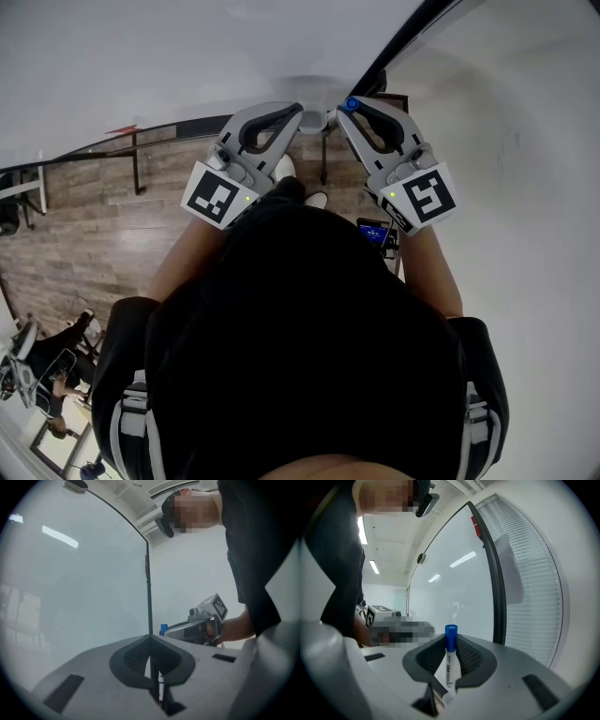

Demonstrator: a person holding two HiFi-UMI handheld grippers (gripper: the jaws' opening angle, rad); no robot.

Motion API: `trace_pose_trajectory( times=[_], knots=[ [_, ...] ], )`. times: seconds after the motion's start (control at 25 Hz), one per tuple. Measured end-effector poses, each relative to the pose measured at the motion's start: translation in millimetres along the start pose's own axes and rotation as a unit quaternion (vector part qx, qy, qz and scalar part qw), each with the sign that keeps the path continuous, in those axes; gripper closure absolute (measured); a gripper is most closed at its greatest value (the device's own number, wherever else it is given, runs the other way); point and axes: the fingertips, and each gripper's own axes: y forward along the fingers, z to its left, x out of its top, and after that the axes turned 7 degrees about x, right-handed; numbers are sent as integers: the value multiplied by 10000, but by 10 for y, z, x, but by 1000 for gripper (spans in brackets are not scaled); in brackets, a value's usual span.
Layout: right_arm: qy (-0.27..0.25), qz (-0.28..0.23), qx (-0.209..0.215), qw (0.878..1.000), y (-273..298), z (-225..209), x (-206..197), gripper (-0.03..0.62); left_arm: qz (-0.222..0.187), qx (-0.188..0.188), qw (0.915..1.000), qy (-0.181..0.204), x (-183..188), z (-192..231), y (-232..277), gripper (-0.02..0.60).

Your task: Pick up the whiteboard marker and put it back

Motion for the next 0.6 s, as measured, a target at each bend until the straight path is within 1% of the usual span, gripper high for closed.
trace_pose_trajectory(
  times=[0.32, 0.44, 0.6],
  knots=[
    [16, 49, -143, 9999, 161, -100, -168, 530, 12, 136, 9999, 6, -136, 157, 25, 578],
    [99, 40, -204, 9997, 226, -159, -309, 530, 55, 179, 9998, -1, -219, 190, 45, 578],
    [258, 118, -179, 9994, 315, -173, -513, 530, 73, 208, 9998, -19, -294, 201, 30, 578]
  ],
)
